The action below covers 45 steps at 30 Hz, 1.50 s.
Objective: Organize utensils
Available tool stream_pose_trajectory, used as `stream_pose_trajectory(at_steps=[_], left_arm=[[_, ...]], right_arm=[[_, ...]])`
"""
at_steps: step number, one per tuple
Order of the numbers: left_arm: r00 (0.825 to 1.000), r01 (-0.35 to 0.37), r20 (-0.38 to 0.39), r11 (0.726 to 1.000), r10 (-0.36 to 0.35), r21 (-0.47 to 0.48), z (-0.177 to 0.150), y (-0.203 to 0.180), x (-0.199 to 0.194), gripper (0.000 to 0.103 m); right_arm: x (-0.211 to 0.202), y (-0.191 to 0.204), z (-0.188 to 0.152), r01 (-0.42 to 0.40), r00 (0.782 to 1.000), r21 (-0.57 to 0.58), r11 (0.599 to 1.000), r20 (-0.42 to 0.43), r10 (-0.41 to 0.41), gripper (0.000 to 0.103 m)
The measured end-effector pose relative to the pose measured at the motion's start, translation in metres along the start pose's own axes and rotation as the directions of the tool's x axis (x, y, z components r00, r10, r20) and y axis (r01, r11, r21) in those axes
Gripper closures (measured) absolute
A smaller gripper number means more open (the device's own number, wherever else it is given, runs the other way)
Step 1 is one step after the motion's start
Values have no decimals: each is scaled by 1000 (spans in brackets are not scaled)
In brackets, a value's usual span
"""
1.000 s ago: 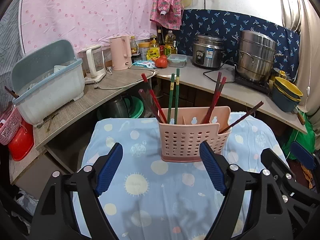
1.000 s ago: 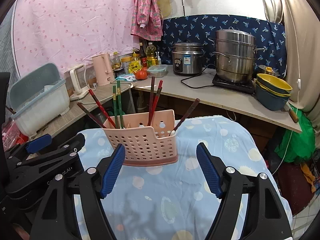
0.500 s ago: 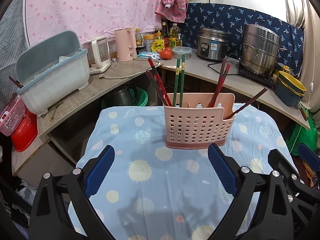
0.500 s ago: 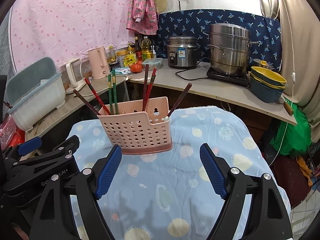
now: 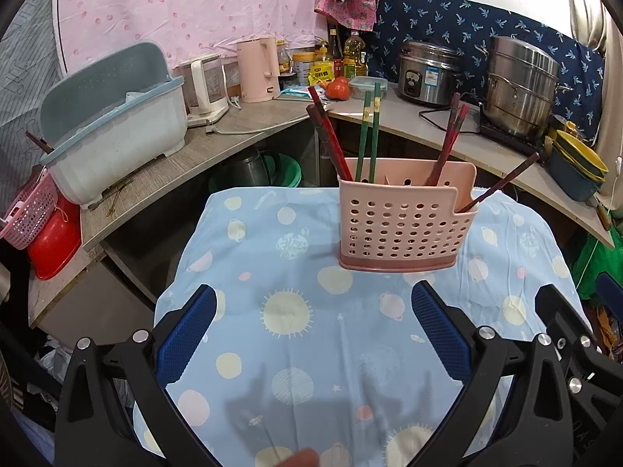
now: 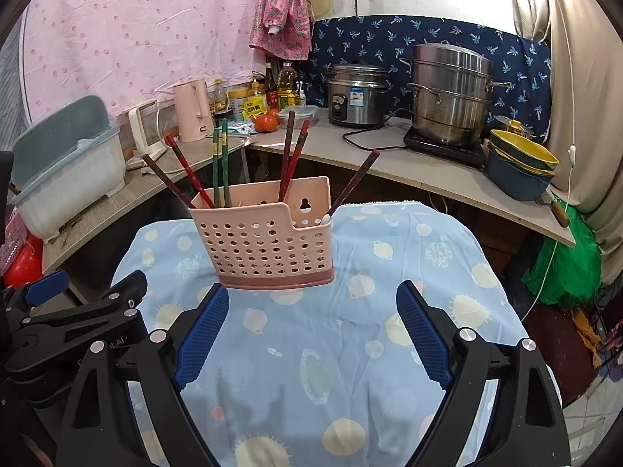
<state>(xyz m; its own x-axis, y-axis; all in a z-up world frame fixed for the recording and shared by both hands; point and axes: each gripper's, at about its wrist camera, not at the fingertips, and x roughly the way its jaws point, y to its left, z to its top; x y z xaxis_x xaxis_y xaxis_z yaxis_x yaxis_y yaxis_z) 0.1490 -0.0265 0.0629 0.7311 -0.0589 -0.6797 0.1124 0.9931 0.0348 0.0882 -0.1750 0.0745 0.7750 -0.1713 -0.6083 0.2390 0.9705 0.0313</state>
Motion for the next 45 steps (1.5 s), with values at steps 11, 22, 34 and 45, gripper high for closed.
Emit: stream_pose_trajectory(at_steps=[11, 22, 34, 45], left_arm=[[1000, -22, -18, 1000, 21, -8, -6, 3, 5, 7], [1000, -24, -14, 1000, 24, -8, -8, 4, 4, 7], [1000, -22, -17, 1000, 21, -5, -7, 4, 6, 7], [1000, -24, -14, 1000, 24, -8, -6, 7, 8, 7]], right_arm=[[5, 1, -5, -9, 1000, 9, 1000, -24, 10, 16], [9, -2, -7, -23, 999, 18, 1000, -48, 24, 6], [13, -3, -8, -15, 998, 7, 1000, -53, 15, 6], [16, 0, -9, -13, 998, 1, 1000, -59, 13, 6]])
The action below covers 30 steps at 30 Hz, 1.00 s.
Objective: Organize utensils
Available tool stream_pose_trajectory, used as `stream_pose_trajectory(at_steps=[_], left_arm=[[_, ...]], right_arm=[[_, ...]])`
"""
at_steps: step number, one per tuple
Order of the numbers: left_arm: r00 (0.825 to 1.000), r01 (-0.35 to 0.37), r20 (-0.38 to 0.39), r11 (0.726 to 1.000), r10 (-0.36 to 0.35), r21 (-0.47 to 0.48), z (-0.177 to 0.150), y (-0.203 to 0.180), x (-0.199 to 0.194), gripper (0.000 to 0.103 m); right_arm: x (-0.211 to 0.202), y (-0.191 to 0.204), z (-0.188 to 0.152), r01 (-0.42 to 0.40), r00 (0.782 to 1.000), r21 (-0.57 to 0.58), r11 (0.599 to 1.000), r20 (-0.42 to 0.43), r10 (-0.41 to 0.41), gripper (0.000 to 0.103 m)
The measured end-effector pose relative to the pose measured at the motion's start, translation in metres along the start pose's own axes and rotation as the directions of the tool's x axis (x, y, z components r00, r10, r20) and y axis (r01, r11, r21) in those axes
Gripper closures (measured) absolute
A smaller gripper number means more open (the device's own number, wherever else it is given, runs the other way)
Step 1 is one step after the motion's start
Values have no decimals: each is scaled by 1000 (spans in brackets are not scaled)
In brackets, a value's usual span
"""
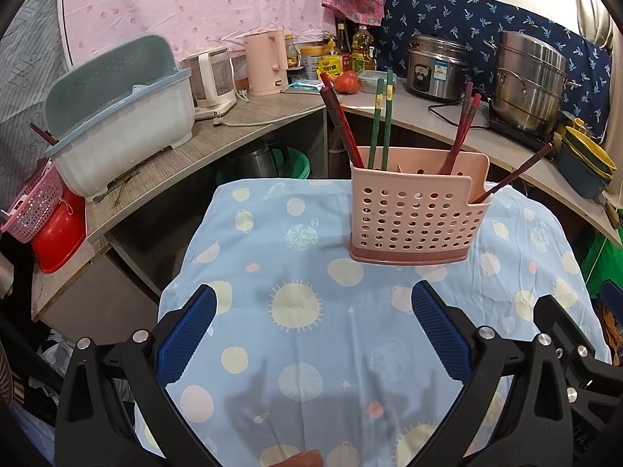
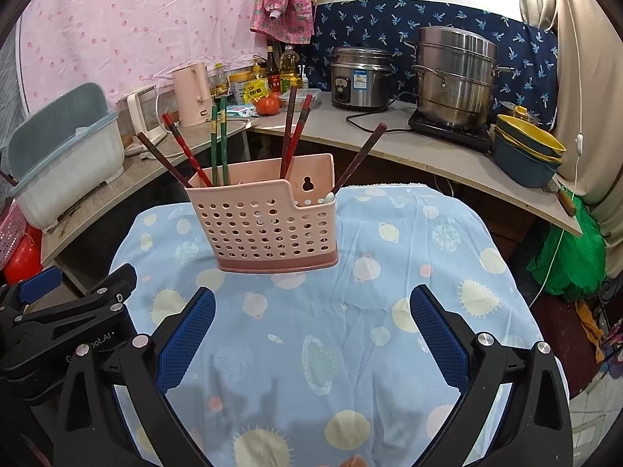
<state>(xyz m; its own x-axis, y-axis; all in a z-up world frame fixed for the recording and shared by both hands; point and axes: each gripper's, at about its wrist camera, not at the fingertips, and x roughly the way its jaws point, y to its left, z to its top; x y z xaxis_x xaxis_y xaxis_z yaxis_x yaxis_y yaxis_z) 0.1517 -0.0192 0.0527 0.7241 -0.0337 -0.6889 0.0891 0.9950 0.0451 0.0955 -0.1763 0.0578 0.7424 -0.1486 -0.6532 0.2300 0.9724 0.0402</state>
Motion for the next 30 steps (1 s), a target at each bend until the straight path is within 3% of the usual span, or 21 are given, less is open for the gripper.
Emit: stream_pose_trajectory(at_steps=[30], left_arm=[[1000, -21, -1, 1000, 21, -8, 3, 3, 2, 7]], right_arm=[[3, 3, 0, 2, 1000, -4, 1000, -4, -2, 6]])
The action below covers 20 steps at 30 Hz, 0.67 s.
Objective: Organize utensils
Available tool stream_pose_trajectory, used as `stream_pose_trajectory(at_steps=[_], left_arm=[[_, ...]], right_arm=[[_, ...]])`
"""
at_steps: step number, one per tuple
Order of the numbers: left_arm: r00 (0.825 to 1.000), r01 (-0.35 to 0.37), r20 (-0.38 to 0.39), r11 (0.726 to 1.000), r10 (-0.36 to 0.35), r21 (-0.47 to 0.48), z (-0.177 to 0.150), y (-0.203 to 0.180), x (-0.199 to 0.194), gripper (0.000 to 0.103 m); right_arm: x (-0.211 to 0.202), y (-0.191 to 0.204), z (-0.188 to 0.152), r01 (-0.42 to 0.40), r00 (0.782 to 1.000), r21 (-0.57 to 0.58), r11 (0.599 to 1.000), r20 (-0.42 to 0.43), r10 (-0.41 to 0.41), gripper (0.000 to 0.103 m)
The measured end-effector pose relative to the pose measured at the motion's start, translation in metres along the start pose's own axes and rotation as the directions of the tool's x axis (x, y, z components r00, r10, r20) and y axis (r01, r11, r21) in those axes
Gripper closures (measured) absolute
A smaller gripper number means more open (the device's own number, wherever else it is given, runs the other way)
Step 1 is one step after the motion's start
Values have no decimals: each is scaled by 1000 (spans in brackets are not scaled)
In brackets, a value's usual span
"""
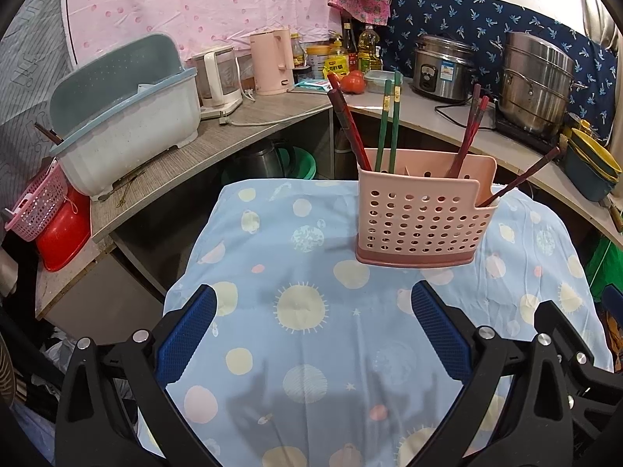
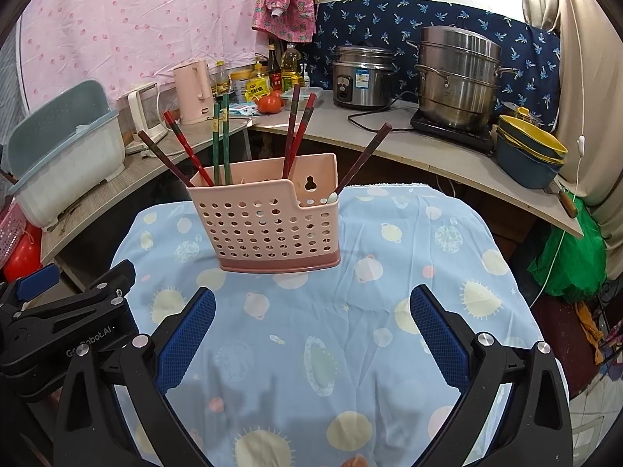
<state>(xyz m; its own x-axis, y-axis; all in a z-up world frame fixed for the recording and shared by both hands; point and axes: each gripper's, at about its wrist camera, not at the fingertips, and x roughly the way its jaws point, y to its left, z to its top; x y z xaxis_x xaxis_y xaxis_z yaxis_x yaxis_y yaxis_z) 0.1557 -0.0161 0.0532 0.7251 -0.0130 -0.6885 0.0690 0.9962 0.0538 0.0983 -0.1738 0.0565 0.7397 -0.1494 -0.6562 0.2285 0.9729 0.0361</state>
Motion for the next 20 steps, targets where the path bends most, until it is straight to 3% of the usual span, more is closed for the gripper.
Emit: stream_pose_trajectory(at_steps=[20], left_arm=[[1000, -4, -1, 1000, 4, -4, 0, 1, -2, 7]], right_arm=[[-1, 1, 2, 2, 1000, -6, 1000, -4, -2, 6]])
